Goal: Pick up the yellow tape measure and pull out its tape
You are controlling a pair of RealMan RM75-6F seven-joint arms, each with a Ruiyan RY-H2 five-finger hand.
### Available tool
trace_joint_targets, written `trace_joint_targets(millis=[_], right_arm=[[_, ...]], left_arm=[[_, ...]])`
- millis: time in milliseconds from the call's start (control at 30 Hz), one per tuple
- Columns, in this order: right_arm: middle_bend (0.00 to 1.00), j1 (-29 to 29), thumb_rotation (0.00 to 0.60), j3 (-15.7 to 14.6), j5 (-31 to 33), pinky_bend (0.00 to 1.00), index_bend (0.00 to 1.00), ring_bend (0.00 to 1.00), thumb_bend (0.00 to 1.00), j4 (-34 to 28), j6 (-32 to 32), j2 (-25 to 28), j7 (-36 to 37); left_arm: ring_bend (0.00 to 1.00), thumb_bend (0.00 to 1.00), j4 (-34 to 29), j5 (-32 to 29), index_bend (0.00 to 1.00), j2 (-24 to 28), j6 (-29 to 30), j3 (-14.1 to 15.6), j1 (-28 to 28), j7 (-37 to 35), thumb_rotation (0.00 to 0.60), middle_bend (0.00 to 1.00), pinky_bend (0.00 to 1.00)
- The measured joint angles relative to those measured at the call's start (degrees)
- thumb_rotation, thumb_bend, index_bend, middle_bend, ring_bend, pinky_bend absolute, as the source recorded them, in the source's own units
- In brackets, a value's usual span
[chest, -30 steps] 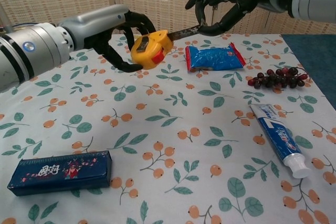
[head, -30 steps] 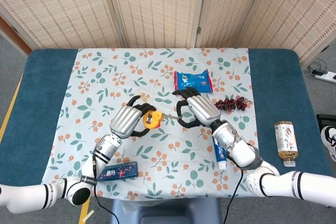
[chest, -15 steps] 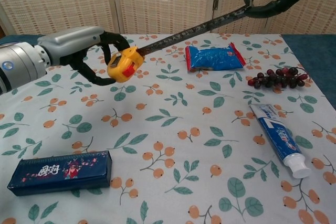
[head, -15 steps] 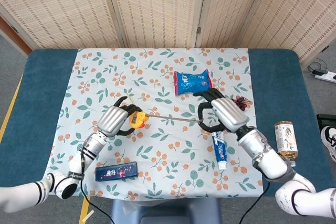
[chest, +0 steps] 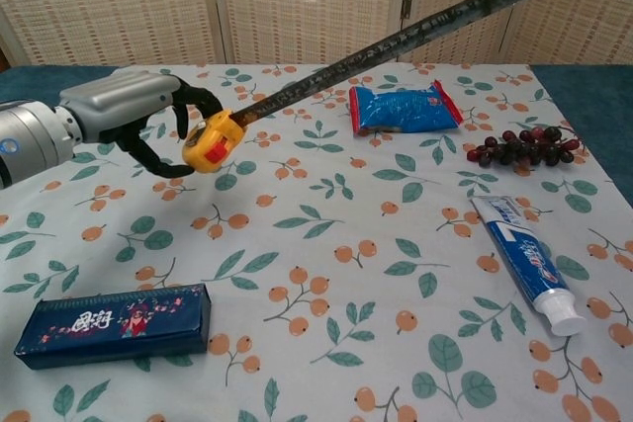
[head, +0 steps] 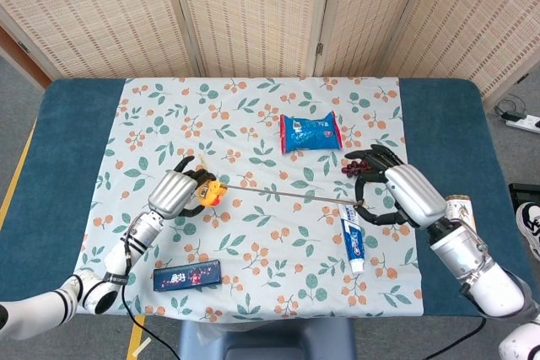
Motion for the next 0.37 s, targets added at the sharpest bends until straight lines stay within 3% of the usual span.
trace_joint_targets(millis=[367], right_arm=[[0.20, -2.0, 0.600, -1.1, -4.1, 0.00, 0.67, 0.13, 0.52, 1.5, 2.0, 1.8, 5.0]], left_arm=[[0.45, 0.44, -0.3, -0.4, 0.58, -0.2, -0.7, -0.7, -0.1, 1.4, 0.600, 0.53, 0.11]])
